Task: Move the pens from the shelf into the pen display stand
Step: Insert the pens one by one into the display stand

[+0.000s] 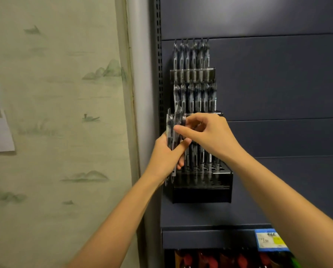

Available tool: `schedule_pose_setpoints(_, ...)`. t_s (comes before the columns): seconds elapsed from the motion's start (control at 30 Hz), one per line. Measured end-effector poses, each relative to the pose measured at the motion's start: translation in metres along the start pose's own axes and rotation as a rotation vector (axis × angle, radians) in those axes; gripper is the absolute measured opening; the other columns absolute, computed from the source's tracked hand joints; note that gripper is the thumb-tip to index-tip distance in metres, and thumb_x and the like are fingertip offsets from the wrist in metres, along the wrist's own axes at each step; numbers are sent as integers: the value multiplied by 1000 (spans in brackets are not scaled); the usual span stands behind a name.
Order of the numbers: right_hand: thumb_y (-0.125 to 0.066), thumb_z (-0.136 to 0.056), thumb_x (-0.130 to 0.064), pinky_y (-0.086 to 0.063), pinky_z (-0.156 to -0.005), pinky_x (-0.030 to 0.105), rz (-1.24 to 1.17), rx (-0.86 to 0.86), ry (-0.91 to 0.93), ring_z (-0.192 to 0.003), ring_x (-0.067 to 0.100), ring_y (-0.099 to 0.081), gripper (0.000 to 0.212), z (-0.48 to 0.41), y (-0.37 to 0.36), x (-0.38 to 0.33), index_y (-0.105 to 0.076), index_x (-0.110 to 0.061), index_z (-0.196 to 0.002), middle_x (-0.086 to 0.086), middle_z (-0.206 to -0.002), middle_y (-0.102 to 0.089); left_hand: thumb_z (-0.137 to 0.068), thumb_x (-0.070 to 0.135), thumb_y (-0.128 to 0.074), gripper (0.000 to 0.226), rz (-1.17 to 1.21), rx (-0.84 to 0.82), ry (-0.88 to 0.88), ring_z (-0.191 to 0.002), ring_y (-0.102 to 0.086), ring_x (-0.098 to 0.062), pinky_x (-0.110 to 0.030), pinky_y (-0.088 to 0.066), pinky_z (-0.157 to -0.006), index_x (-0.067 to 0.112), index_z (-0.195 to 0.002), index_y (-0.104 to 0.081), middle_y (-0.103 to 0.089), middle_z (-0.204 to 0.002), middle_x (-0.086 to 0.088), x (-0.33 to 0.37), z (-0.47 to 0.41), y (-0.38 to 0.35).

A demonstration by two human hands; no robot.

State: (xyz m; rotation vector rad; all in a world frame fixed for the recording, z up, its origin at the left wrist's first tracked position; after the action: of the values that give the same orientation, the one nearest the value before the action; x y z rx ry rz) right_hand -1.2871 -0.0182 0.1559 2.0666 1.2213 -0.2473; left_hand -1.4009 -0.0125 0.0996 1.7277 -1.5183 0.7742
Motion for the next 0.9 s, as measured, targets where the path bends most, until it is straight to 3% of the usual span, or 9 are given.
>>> schedule_pose_setpoints(0.13, -70, -78, -48, -53, -73, 28, -9, -16, -43, -81, 5, -66, 33, -1, 2, 3, -74, -19, -91, -9, -80, -71, -93, 24, -57, 15, 22, 42, -5, -37, -44, -10, -21, -39, -39, 17, -105, -52, -48, -45, 0, -3, 1, -2)
schedule_pose_setpoints(0.3, -65, -86, -37, -51, -75, 18, -154, -97, -60, -81, 6, -67, 24, 0, 1, 3, -74, -16, -89, -3, -83, -73, -93, 28, -57, 12, 98, 41, -5, -38, -44, -12, -23, -39, -38, 18, -98, -55, -48, -48, -1, -3, 3, -8)
schedule_pose_setpoints(0.5, -65, -85, -38, -49, -68, 15, -233, -112, -100, -69, 4, -63, 23, -4, 1, 10, -71, -15, -83, 5, -81, -73, -91, 27, -57, 11, 143, 49, 4, -40, -50, -11, -24, -46, -40, 16, -95, -57, -55, -58, 6, -1, 5, -6)
schedule_pose_setpoints(0.7, -58, -93, -27, -54, -67, 16, -302, 19, -127, -68, 3, -68, 17, -12, 20, 14, -66, -13, -91, -2, -80, -69, -93, 30, -55, 15, 102, 64, 17, -39, -47, -10, -22, -40, -37, 16, -93, -55, -61, -67, 3, -9, 6, 2)
schedule_pose_setpoints(0.8, -56, -95, -25, -52, -63, 16, -305, 100, -114, -64, 0, -67, 13, -18, 40, 14, -64, -16, -91, -6, -79, -67, -93, 32, -54, 19, 27, 98, 0, -35, -41, -9, -22, -35, -35, 14, -87, -56, -60, -56, 3, -12, 5, 11)
schedule_pose_setpoints(0.9, -55, -95, -23, -55, -65, 16, -223, 169, -92, -62, 0, -63, 15, -18, 57, 16, -57, -15, -108, -8, -78, -64, -95, 28, -53, 18, 17, 129, 1, -35, -40, -7, -18, -35, -34, 12, -87, -54, -57, -57, 5, -13, 5, 18)
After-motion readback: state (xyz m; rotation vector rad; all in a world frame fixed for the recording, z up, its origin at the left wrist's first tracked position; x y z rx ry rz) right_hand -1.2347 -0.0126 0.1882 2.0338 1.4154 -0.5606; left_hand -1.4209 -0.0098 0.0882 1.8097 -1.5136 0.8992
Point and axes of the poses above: each hand's wrist, its own z-axis away from the middle knuckle, its own y-axis out of the back of the hand, x = y × z, the point moved 8 cm from there along -z, towards the middle knuckle
